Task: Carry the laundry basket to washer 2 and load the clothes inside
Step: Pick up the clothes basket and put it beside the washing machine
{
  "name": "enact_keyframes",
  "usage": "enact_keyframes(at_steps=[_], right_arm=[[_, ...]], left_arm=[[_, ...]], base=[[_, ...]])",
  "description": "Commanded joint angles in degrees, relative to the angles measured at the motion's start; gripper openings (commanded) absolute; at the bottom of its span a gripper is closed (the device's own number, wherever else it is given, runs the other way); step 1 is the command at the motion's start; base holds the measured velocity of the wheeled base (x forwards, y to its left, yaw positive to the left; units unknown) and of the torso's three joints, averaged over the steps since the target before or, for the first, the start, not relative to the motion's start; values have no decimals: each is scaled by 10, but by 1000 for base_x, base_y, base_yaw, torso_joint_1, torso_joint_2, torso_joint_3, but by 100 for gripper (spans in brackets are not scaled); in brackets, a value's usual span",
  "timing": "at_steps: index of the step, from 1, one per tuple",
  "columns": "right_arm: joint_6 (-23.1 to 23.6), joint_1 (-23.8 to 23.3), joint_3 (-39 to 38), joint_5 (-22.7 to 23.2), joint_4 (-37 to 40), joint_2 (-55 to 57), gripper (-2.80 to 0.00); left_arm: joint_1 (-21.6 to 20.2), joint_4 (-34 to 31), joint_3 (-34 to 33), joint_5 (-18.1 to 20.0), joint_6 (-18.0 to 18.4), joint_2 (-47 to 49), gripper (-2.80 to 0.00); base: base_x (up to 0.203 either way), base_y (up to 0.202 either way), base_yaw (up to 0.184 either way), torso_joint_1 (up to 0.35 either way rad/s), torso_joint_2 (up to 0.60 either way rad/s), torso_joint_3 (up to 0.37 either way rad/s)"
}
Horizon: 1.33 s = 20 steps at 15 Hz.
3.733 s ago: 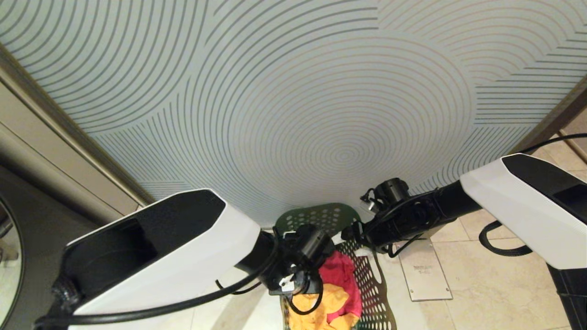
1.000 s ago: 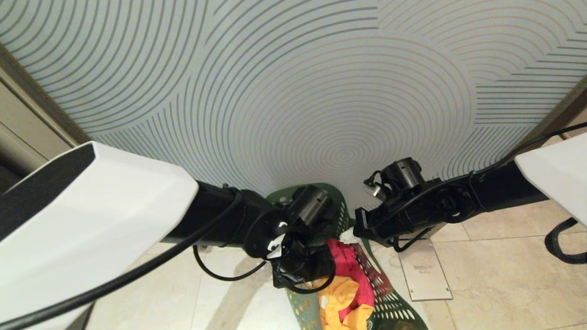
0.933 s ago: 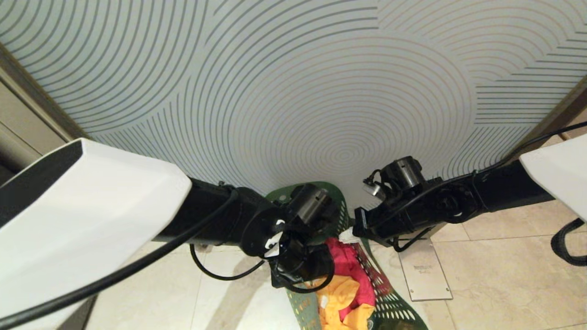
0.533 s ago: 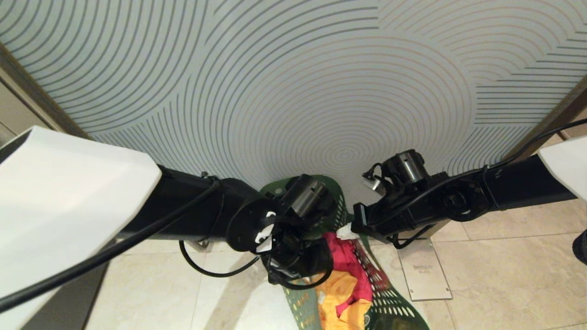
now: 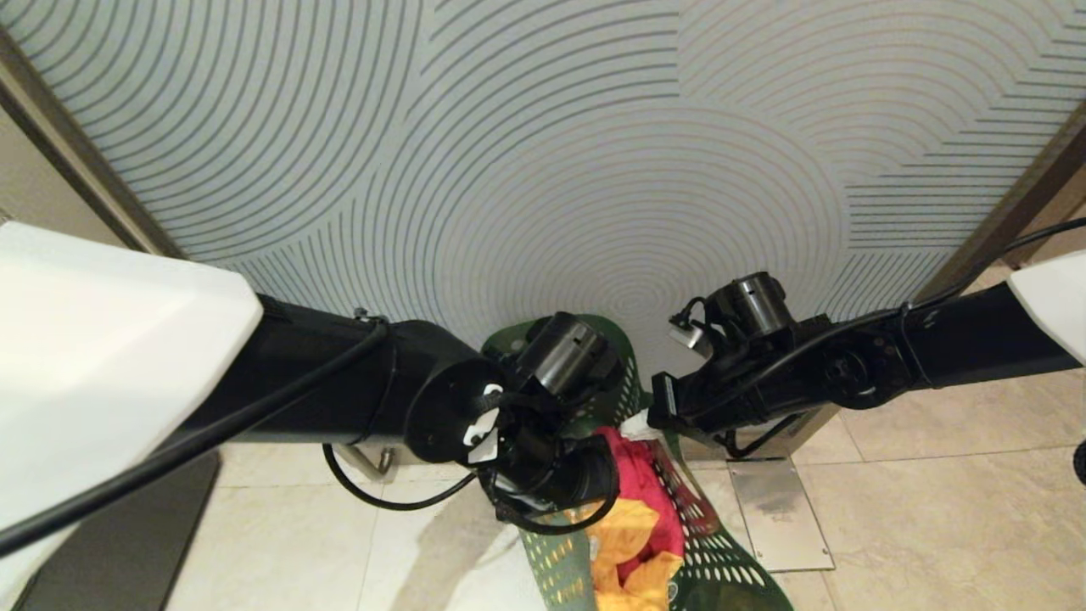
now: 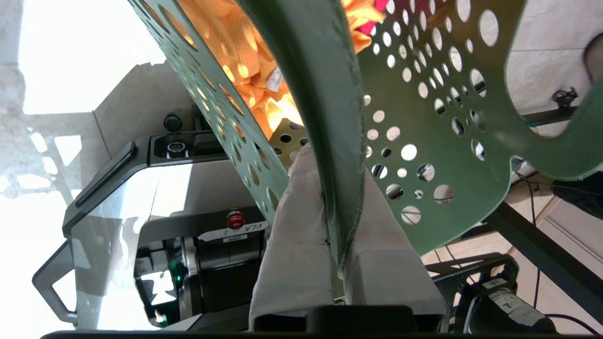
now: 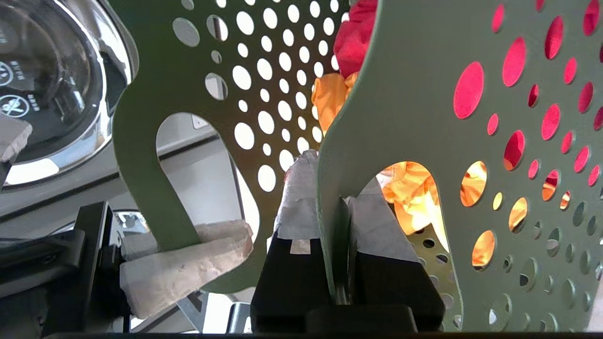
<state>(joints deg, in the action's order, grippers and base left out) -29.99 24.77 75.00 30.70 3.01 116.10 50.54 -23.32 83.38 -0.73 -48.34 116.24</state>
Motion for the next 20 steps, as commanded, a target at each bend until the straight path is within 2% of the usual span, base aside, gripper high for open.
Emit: enact_keyframes(at_steps=[1,20], right_arm=[[-2,0,2,2,1,-1,-280],[-3,4,5,-5,-1,3,-280]], left_arm=[[0,-1,0,0,-3,-3,-280],[5,-1,0,13,-3,-2,-280]], base=[[0,0,0,7,2,207],[0,0,0,0,2,201]])
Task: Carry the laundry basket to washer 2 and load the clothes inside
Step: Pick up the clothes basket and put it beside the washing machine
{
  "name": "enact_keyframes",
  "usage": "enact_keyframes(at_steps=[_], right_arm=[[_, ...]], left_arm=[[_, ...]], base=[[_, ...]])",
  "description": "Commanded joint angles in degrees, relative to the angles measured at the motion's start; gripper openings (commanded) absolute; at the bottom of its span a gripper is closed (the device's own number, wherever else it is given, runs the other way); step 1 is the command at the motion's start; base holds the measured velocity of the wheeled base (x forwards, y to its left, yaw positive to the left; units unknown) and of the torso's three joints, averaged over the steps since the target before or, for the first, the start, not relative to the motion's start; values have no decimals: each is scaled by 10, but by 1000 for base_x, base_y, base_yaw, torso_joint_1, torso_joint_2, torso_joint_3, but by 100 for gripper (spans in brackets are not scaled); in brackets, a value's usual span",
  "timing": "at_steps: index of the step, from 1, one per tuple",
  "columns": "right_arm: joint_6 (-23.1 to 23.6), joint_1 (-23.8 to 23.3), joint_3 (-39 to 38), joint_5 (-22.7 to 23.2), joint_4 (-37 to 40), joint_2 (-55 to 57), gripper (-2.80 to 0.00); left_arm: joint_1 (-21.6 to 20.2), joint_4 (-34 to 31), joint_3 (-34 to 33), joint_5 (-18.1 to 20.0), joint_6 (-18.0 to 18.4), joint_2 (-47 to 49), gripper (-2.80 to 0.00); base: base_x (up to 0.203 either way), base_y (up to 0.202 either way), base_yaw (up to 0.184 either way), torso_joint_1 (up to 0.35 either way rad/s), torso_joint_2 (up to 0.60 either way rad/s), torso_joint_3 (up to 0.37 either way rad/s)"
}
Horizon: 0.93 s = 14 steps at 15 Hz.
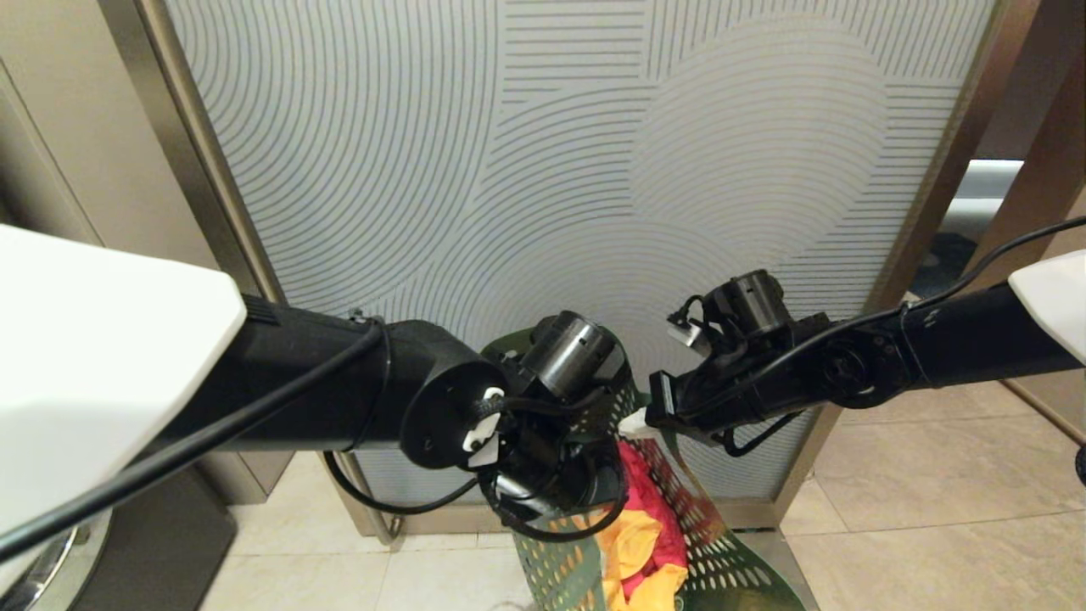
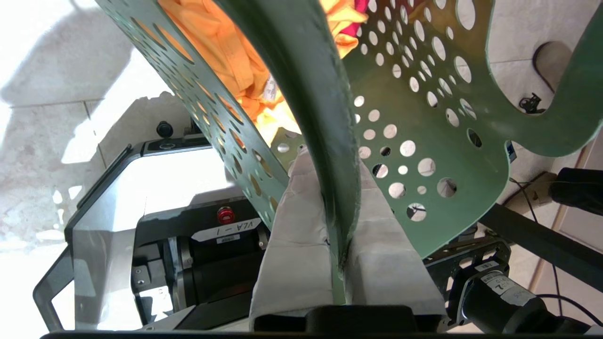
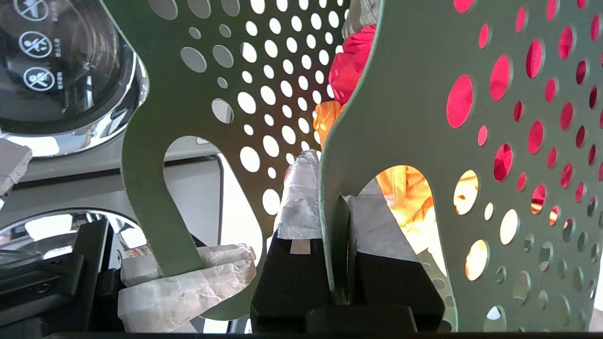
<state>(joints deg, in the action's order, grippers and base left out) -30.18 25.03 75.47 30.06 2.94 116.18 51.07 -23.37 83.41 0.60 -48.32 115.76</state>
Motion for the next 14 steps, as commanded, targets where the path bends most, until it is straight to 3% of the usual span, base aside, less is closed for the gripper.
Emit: enact_keyframes(at_steps=[1,8,11,14], right_arm=[[-1,1,-1,2,-1,2,-280],[3,1,-5,0,-3,3,-280],[4,1,-4,0,-3,3,-280],[3,1,-5,0,-3,3,-280]], left_arm=[[0,-1,-1,-1,-3,3,-280],[2,1,0,2,-4,0,-280],[2,3,1,23,-6,-1,-280],[2,5,2,33,-6,0,-280]], base=[[0,0,0,5,3,207],[0,0,0,0,0,68],[0,0,0,0,0,0],[-1,-11,102,3,2,4]])
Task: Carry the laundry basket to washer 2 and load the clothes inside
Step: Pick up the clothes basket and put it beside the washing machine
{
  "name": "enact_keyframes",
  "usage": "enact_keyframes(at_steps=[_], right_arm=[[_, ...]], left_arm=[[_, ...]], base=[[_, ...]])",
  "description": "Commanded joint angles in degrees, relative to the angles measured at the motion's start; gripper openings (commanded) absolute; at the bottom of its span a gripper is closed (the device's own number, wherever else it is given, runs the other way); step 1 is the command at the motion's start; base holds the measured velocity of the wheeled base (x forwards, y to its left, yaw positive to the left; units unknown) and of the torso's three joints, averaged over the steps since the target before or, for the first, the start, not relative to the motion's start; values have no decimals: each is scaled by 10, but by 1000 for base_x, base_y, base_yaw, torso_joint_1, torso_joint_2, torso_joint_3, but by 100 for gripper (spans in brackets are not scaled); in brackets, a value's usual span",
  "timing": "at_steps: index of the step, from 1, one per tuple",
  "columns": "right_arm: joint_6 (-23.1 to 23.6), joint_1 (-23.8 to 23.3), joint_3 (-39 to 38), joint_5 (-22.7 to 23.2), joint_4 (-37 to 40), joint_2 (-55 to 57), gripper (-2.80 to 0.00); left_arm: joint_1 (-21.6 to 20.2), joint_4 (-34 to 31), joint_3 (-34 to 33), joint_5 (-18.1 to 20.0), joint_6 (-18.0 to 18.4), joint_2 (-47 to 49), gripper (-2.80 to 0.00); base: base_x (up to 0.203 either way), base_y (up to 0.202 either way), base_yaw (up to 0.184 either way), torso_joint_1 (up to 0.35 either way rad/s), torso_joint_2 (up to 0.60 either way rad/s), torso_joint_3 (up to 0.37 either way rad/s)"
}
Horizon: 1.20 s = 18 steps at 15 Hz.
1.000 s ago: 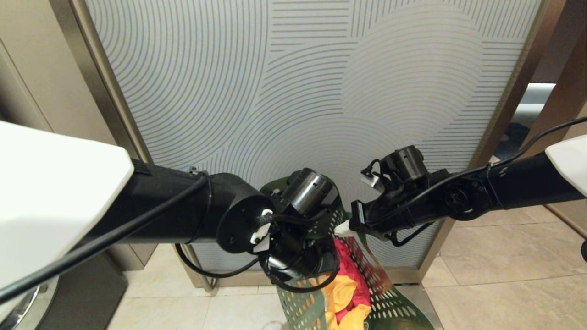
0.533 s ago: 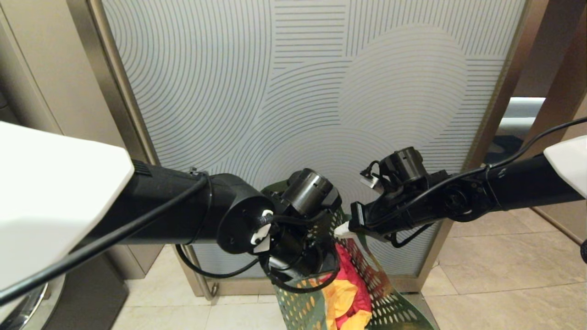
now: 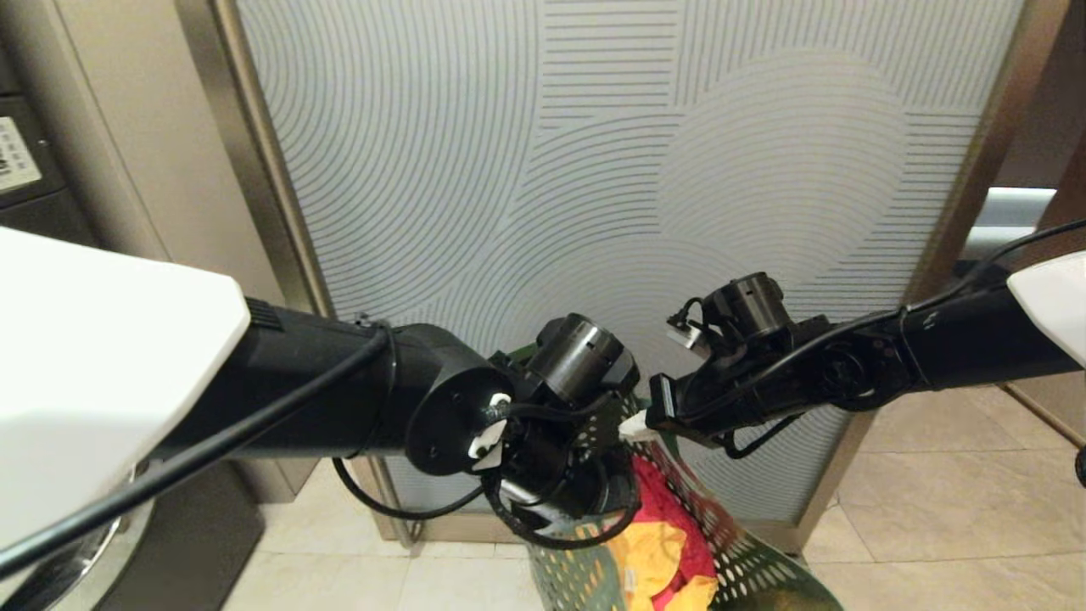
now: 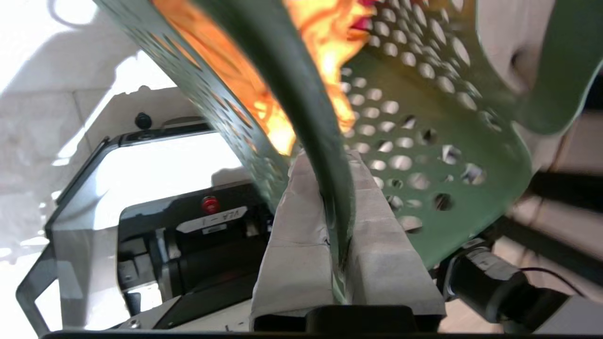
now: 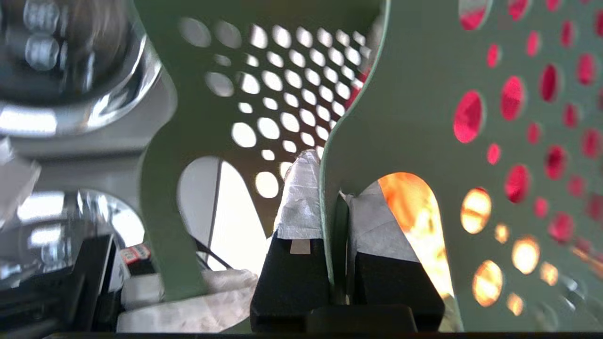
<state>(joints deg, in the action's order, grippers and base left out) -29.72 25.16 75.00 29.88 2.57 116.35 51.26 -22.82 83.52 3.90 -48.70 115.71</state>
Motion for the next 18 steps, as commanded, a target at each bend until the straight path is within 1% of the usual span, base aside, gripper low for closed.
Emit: enact_keyframes(at_steps=[1,8,12,15,18], right_arm=[[-2,0,0,2,1,1,-280],[1,0,1,2,1,2,-280],[1,-1,8,1,0,12,-280],[2,-1,8,1,0,21,-280],[1,-1,8,1,-16,31,-280]], left_arm=[[0,1,2,0,-3,1,-280],[0,1,2,0,-3,4,-280],[-1,3,1,0,-14,11,-280],[-2,4,2,-1,-15,21,-280],[-5,4,2,-1,-15,28,-280]], base=[[0,-6,174,2,2,2],[-1,-11,172,2,3,2],[1,-11,166,4,-1,1],[0,-11,169,4,3,2],[0,-10,173,0,4,2]])
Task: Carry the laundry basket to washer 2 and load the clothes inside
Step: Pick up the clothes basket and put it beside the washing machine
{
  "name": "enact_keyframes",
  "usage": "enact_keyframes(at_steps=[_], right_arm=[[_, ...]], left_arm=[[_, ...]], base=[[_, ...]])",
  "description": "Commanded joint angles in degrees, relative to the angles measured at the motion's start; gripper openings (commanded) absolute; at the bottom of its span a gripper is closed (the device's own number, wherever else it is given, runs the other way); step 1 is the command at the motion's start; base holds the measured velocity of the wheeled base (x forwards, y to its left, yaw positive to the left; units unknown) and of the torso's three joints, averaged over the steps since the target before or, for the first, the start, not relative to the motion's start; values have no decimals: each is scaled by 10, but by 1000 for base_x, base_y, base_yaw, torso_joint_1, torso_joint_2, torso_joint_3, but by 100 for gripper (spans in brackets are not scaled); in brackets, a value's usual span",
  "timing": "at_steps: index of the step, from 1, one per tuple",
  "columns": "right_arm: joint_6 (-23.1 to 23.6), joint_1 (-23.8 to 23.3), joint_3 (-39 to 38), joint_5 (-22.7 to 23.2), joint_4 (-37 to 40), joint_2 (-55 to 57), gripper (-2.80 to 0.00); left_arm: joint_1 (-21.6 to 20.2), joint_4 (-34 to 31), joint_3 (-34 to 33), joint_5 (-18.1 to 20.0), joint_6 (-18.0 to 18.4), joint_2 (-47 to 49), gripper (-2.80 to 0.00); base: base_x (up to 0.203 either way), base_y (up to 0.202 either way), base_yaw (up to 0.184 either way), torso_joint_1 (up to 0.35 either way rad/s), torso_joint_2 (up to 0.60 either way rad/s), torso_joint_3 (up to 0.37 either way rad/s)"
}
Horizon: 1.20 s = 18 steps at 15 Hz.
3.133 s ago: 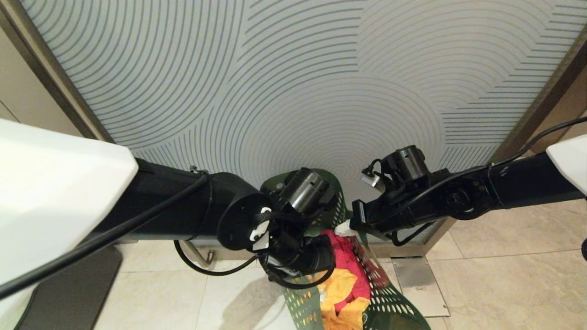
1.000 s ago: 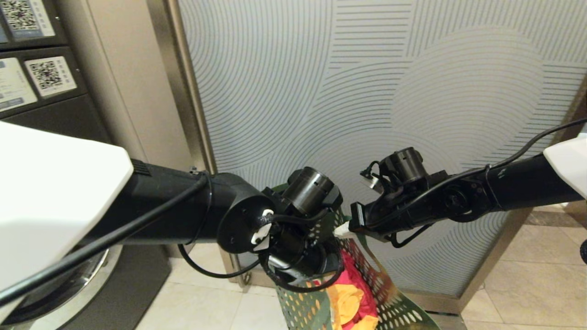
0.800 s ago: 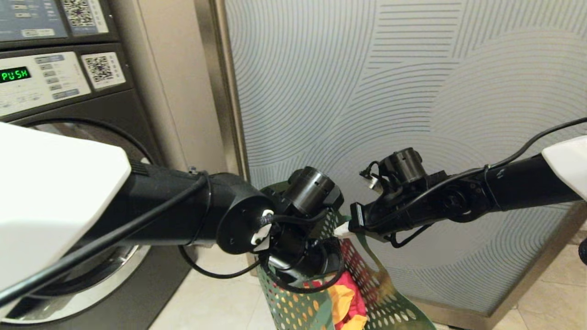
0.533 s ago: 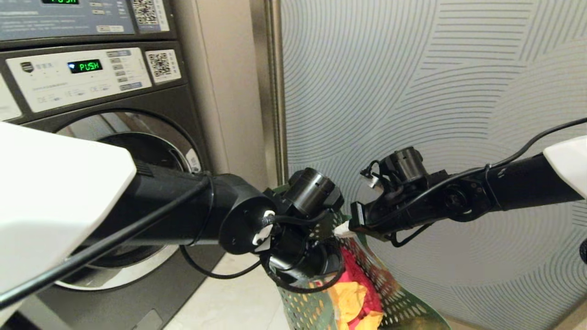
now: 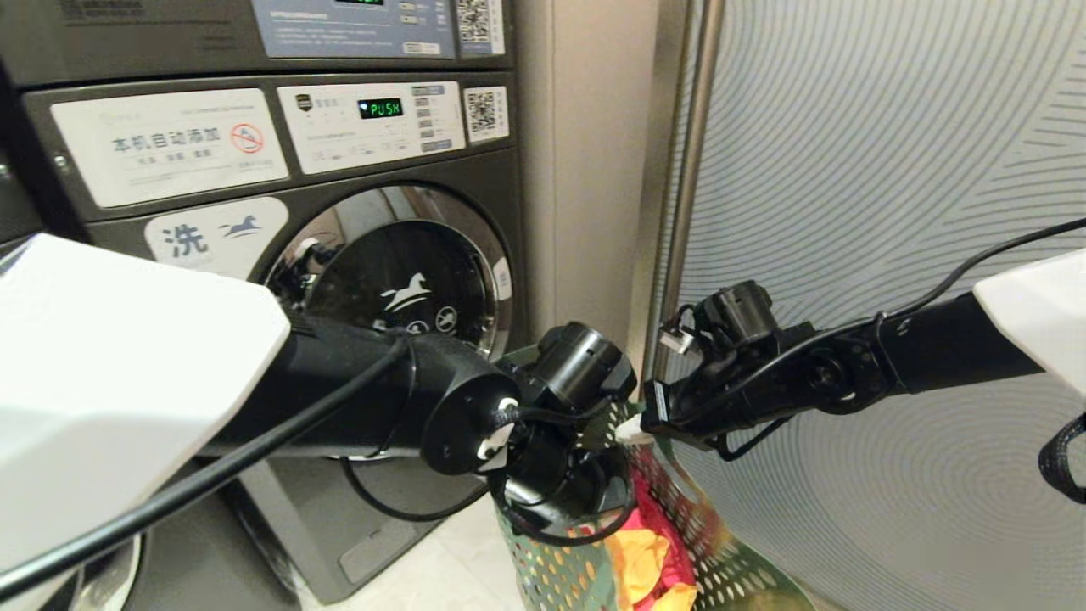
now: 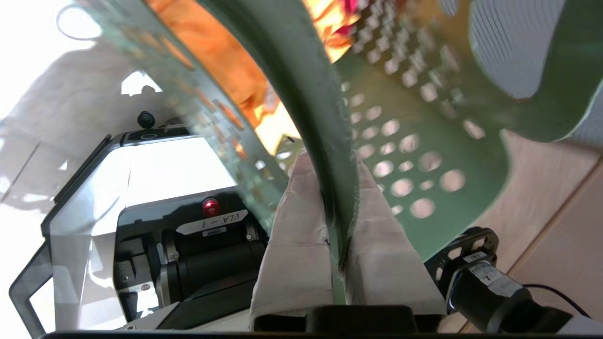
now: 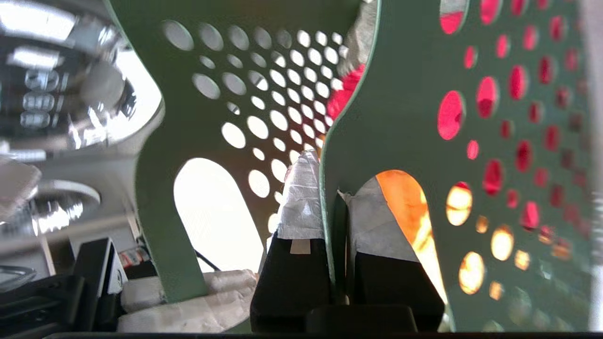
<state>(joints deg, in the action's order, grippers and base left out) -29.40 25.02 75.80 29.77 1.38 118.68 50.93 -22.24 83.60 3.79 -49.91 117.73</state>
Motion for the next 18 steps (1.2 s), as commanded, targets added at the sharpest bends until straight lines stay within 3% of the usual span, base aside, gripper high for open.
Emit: enact_keyframes(at_steps=[1,18], right_arm=[[-2,0,0,2,-10,12,-280],[-2,-1,6,1,-15,34,-280]], left_arm=[[-2,-1,2,-1,-3,11,-280],[-6,14,3,-3,-3,43,-280]], base=[[2,-9,168,1,1,5],[0,-8,173,2,3,2]])
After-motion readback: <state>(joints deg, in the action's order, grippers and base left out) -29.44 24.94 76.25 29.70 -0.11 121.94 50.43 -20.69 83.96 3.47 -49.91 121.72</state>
